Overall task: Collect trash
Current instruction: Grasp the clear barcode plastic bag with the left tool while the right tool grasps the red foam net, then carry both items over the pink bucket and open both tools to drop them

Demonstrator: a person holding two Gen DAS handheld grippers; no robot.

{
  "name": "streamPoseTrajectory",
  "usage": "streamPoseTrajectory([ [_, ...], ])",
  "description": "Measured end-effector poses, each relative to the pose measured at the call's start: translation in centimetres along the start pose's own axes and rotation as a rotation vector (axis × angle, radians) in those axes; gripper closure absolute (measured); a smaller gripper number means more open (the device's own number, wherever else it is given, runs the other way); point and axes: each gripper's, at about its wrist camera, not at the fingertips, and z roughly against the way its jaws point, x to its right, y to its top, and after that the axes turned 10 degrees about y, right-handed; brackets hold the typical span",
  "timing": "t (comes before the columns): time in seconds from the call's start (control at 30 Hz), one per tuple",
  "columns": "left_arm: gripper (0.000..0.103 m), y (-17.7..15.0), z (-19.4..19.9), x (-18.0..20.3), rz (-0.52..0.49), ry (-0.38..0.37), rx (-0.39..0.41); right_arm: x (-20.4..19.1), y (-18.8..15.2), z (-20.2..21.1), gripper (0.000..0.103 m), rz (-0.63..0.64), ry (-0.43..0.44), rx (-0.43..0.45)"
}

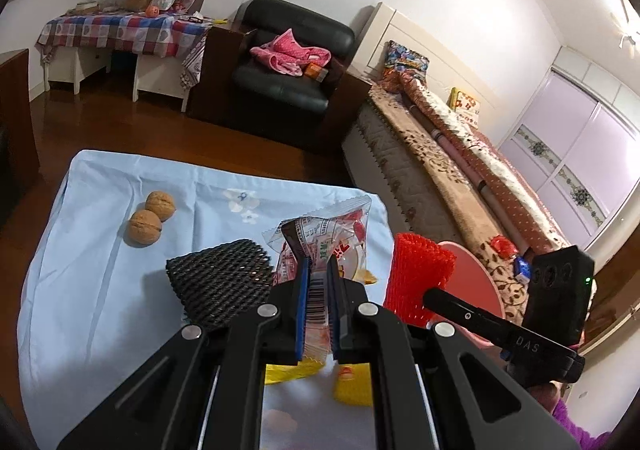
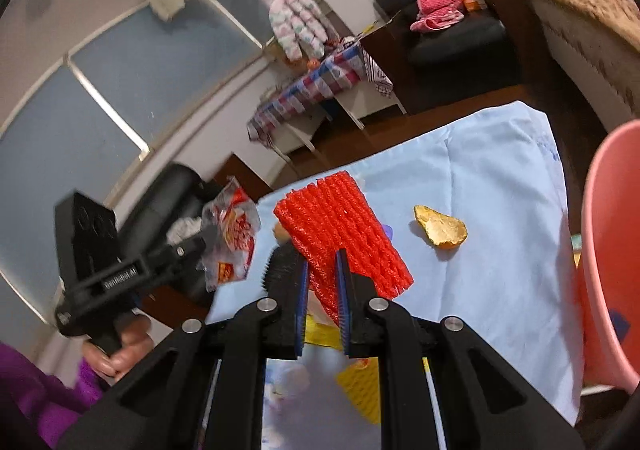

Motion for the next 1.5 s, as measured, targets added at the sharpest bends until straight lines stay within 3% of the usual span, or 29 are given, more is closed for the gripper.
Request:
streamPoseTrajectory([
  [0.13, 0.095, 0.1, 0.7, 1.6, -0.028, -0.006, 0.010, -0.3, 0.0, 1.6, 0.090, 0.001, -0.002, 0.050],
  [0.47, 0.095, -1.0, -0.8, 9.0, -0.165, -0.072, -0.020, 1.1, -0.6, 7.6, 0.090, 0.024, -0.229, 0.171],
  [0.67, 0.095, -1.6, -3.3, 14.9, -0.228, -0.163, -0.056, 3.4, -1.0, 11.7, 0.090, -0.003, -0.362, 0.238],
  [0.97, 0.095, -3.6, -6.6, 23.7, -0.348, -0.256, -0.101, 7.1, -1.8, 15.6, 0.090, -0.066, -0.460, 0.297],
  [1.4, 0.095, -5.2, -12.7, 26.8, -0.357, -0.233, -0.202, 10.6, -2.2, 17.1, 0.090, -0.117, -0.507, 0.302],
  [1.5, 0.089, -5.3, -13.5, 26.8, -0.351, -0.220, -0.214, 10.8, -2.3, 16.9, 0.089, -0.117, -0.517, 0.297],
])
